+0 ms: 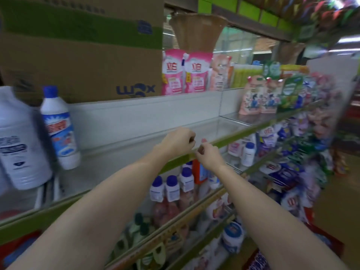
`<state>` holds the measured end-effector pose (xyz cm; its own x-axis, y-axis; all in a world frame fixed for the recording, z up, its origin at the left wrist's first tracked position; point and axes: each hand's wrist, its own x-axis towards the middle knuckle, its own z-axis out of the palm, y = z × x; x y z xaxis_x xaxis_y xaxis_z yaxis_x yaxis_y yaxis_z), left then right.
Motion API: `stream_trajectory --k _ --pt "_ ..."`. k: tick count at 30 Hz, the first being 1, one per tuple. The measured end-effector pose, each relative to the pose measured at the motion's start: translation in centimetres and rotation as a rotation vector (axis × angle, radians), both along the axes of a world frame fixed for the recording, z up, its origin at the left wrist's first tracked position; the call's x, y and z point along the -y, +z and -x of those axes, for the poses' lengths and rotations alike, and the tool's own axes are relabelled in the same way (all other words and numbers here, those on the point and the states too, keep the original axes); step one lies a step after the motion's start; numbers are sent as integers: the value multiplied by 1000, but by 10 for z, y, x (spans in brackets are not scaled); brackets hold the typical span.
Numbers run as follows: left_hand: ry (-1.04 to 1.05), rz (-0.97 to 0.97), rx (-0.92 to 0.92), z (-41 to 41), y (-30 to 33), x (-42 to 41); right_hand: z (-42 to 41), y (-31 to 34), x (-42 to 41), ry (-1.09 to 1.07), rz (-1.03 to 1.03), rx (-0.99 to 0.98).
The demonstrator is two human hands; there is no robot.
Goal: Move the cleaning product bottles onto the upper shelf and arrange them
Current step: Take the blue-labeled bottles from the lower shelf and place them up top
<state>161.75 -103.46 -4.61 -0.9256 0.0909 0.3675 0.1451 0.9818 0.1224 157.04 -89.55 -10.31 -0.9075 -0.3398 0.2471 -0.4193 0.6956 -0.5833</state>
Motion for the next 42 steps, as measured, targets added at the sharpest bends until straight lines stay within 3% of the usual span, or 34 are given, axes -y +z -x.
stream_trajectory --k 7,13,20,29,34,42 --pt "-118 42 171 61 -58 -73 47 -47 -73 2 -83 129" --pt "27 -28 369 109 -131 -102 97 -88 -114 42 -107 211" --pt "269 -77 444 148 -168 -122 154 -120 -138 152 -90 286" --pt "451 -197 409 173 -184 -140 199 -150 -144 209 -123 299" --pt "554 -318 369 188 -188 -140 211 -169 -135 199 -27 362" --pt "482 -546 223 222 -187 -123 230 -184 -116 139 -27 437"
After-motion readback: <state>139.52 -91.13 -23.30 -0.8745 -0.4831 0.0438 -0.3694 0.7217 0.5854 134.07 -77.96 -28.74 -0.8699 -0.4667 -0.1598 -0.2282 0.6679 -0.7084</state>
